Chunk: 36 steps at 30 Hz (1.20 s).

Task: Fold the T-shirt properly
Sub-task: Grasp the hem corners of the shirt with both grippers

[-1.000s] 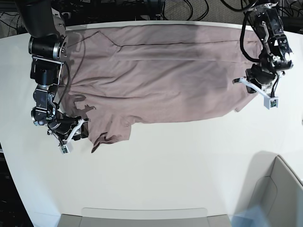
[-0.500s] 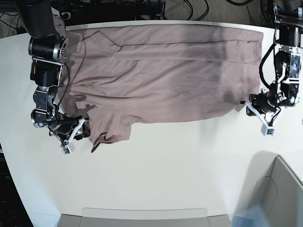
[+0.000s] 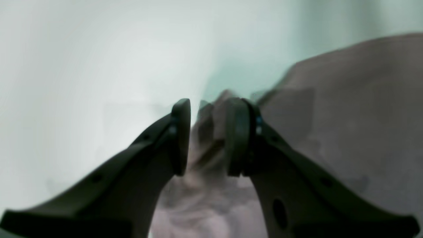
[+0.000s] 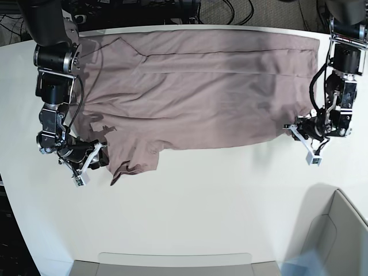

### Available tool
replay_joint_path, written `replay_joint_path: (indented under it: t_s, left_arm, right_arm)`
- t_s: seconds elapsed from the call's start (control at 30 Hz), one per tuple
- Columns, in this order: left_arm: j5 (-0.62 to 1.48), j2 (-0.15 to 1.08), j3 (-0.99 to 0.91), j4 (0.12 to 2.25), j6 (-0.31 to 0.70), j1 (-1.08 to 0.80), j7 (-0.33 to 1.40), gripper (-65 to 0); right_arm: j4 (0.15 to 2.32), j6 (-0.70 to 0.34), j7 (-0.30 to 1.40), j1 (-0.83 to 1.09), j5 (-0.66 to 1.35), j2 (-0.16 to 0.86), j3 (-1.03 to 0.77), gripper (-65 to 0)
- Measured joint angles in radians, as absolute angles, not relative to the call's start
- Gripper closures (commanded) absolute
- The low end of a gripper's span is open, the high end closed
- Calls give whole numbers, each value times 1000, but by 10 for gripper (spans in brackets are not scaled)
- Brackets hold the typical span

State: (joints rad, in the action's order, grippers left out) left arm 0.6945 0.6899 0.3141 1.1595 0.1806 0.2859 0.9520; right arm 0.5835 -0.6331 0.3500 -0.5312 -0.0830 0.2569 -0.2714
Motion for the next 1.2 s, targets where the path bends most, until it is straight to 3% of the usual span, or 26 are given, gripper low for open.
replay_joint_path:
  t_s: [0.53,0.83,1.2]
  left_arm:
    - [636,687,308,1151,185,260,919,-190]
    - [640,685,308,1264,191,239,963,-190]
    - [640,664,305,1171,191,232,905,-190]
  right_arm:
    - [587,-636,343,-521,-82,271,-271,-200]
    - [587,-636,343,-521,-82,273,-271,-200]
    - [587,-636,342,-520,-82,273,-271,-200]
